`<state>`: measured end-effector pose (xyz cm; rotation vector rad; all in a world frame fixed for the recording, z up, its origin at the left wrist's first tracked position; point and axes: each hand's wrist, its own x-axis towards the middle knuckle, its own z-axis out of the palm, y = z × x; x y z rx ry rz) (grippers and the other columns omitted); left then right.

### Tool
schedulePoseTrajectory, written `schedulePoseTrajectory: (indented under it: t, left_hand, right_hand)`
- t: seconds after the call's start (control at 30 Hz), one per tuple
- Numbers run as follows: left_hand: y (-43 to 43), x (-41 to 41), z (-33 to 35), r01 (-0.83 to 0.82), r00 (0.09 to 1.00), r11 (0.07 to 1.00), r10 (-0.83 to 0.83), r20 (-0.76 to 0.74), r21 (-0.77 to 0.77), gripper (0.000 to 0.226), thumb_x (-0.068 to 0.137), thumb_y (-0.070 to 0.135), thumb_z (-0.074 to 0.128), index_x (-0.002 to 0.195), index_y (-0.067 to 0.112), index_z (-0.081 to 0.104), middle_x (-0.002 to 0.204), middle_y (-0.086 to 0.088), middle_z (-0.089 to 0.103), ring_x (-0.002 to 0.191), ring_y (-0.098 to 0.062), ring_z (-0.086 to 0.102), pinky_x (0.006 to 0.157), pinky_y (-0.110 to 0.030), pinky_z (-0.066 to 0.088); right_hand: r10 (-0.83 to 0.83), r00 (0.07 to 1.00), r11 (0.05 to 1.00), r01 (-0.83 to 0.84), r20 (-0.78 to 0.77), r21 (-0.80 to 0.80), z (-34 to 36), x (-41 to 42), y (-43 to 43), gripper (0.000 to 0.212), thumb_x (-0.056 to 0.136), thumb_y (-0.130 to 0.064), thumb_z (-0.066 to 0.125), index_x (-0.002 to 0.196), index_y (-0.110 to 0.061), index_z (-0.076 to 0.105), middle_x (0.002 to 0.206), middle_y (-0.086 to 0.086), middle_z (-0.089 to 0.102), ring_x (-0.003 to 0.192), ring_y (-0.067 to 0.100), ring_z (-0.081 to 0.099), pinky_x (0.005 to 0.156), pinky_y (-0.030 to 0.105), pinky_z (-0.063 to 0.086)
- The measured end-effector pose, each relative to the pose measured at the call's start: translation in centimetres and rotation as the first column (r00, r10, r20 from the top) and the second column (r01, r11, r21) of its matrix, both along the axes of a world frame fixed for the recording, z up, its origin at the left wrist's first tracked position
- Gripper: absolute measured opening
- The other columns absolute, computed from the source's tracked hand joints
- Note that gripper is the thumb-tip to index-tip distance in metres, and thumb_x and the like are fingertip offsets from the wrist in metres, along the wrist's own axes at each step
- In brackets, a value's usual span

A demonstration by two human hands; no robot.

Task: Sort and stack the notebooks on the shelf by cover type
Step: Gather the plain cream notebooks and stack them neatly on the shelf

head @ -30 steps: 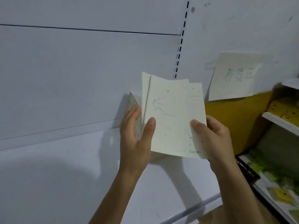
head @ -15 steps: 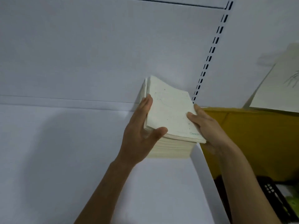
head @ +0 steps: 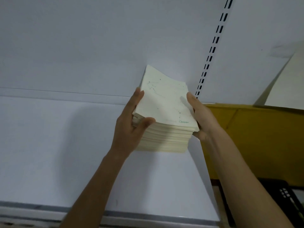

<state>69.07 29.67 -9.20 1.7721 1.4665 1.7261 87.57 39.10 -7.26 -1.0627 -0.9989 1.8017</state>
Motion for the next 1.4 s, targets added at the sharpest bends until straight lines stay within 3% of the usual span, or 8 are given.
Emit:
schedulePoseTrajectory:
  t: [0.1,0.2,0.33,0.5,0.77,0.93,1.13,1.4]
  left_hand:
    - [-0.3,0.8,-0.2,-0.018,0.996,0.999,0.022,0.084,-0.049,0.074,0.077,0.062,0.061,0.141,0.037,0.034,0.146,0.026,0.035,0.133,0.004,0.035,0.104,-0.013,0.035]
    - [-0.2,1.1,0.2,-0.040,0.989,0.995,0.052,0.135,-0.088,0.078,0.074,0.058,0.067,0.141,0.041,0.031,0.134,0.046,0.033,0.128,0.008,0.038,0.102,-0.019,0.039]
    - [-0.5,0.8,0.3,-0.037,0.994,0.995,0.047,0.101,-0.097,0.070,0.073,0.050,0.070,0.132,0.053,0.032,0.141,0.038,0.032,0.132,0.006,0.035,0.107,-0.028,0.038]
    - [-0.7,0.5,0.6,-0.033,0.998,0.990,0.040,0.052,-0.139,0.080,0.066,0.054,0.072,0.135,0.049,0.031,0.140,0.035,0.033,0.132,0.002,0.036,0.108,-0.036,0.039]
    - [-0.8,0.6,0.7,-0.060,0.997,0.981,0.067,0.029,-0.183,0.097,0.062,0.055,0.073,0.145,0.038,0.026,0.142,0.020,0.042,0.127,-0.003,0.043,0.102,-0.025,0.039]
    - [-1.5,0.8,0.9,-0.070,0.997,0.988,0.073,0.017,-0.137,0.094,0.065,0.053,0.073,0.142,0.044,0.020,0.122,0.056,0.030,0.118,0.024,0.035,0.090,-0.001,0.034]
    - [-2.1,1.2,2.2,-0.111,0.993,0.984,0.103,-0.065,-0.139,0.080,0.070,0.054,0.069,0.140,0.036,0.035,0.147,0.022,0.035,0.130,0.004,0.036,0.107,-0.028,0.039]
    - [-3.9,-1.5,2.8,-0.222,0.967,0.970,0.205,-0.154,-0.101,0.067,0.081,0.054,0.058,0.139,0.046,0.026,0.134,0.044,0.027,0.130,0.010,0.033,0.107,-0.023,0.032]
  right_hand:
    - [0.044,0.998,0.999,-0.044,-0.051,-0.004,-0.2,-0.3,-0.2,0.060,0.088,-0.064,0.047,0.135,-0.027,0.051,0.121,0.002,0.067,0.105,0.025,0.067,0.079,0.041,0.058]
    - [-0.027,0.997,0.999,0.025,0.076,0.028,-0.2,-1.4,-0.1,0.075,0.079,-0.076,0.045,0.142,-0.036,0.040,0.143,-0.001,0.048,0.131,0.027,0.046,0.105,0.054,0.040]
    - [-0.034,0.991,0.998,0.027,0.133,0.056,-0.3,-1.4,0.2,0.071,0.085,-0.069,0.045,0.146,-0.034,0.033,0.149,-0.002,0.040,0.136,0.026,0.039,0.110,0.052,0.033]
    - [-0.050,0.996,0.988,0.039,0.076,0.148,-0.3,-1.3,0.2,0.032,0.097,-0.035,0.050,0.127,-0.022,0.052,0.120,-0.003,0.064,0.096,0.011,0.068,0.066,0.027,0.056]
    - [-0.041,0.999,0.996,0.042,-0.002,0.075,-0.1,-1.5,-0.3,0.072,0.090,-0.046,0.059,0.150,-0.030,0.023,0.146,-0.002,0.045,0.124,0.023,0.053,0.099,0.043,0.048]
    - [-0.001,0.997,0.999,0.005,-0.082,0.050,-0.5,-0.3,-0.7,0.072,0.087,-0.052,0.059,0.148,-0.022,0.032,0.143,0.003,0.048,0.125,0.024,0.052,0.106,0.048,0.042]
    - [-0.072,0.984,0.973,0.035,0.160,0.228,0.3,-0.6,-2.0,0.069,0.090,-0.041,0.061,0.148,-0.026,0.028,0.132,-0.015,0.048,0.122,0.014,0.049,0.107,0.042,0.039]
    - [-0.342,0.830,0.764,-0.026,0.440,0.645,4.2,0.2,-4.3,0.065,0.092,-0.046,0.055,0.148,-0.033,0.026,0.156,-0.013,0.019,0.143,0.008,0.018,0.110,0.028,0.022]
